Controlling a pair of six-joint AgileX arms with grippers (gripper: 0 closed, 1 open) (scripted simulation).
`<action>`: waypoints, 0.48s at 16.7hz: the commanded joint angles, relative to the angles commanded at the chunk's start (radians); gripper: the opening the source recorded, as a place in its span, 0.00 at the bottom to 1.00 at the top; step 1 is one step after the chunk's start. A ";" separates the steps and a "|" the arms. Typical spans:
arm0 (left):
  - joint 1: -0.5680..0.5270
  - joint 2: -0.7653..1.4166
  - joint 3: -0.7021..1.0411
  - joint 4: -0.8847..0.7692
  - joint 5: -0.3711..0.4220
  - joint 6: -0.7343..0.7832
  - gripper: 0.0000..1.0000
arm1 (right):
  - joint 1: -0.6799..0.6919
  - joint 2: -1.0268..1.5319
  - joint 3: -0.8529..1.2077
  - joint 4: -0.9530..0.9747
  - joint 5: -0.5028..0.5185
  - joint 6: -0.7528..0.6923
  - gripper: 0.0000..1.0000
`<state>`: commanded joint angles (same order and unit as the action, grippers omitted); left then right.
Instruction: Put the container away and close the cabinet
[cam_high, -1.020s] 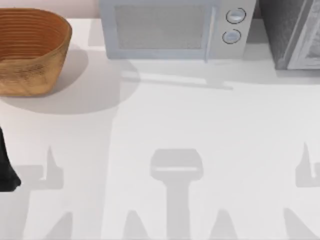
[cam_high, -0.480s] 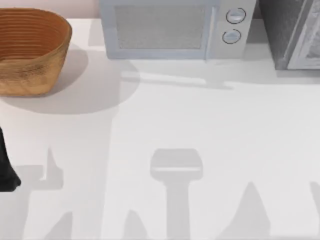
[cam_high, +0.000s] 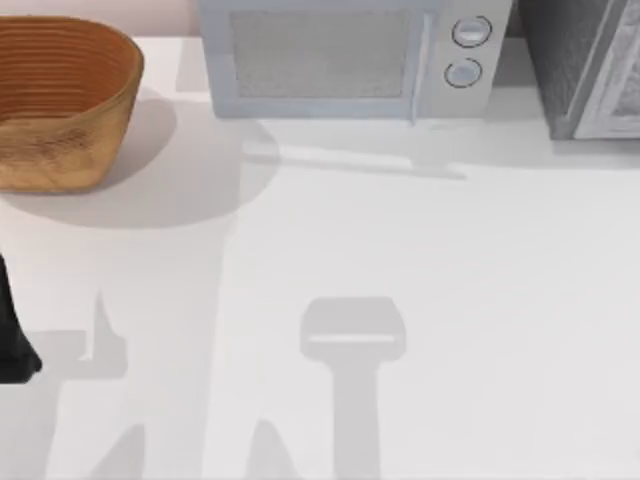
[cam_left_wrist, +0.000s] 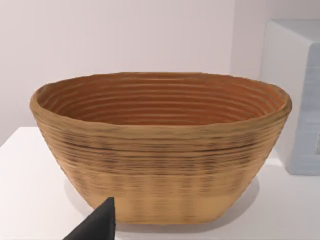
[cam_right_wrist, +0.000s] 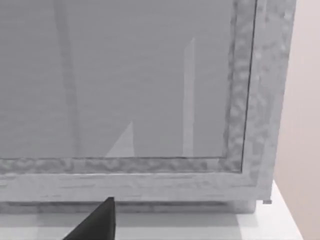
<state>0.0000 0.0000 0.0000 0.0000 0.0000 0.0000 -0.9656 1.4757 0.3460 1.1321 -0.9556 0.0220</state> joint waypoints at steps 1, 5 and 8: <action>0.000 0.000 0.000 0.000 0.000 0.000 1.00 | -0.026 0.035 0.010 0.030 -0.026 0.000 1.00; 0.000 0.000 0.000 0.000 0.000 0.000 1.00 | -0.059 0.076 0.021 0.069 -0.057 0.000 1.00; 0.000 0.000 0.000 0.000 0.000 0.000 1.00 | -0.055 0.073 0.017 0.066 -0.055 0.000 1.00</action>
<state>0.0000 0.0000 0.0000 0.0000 0.0000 0.0000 -1.0207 1.5491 0.3634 1.1979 -1.0103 0.0218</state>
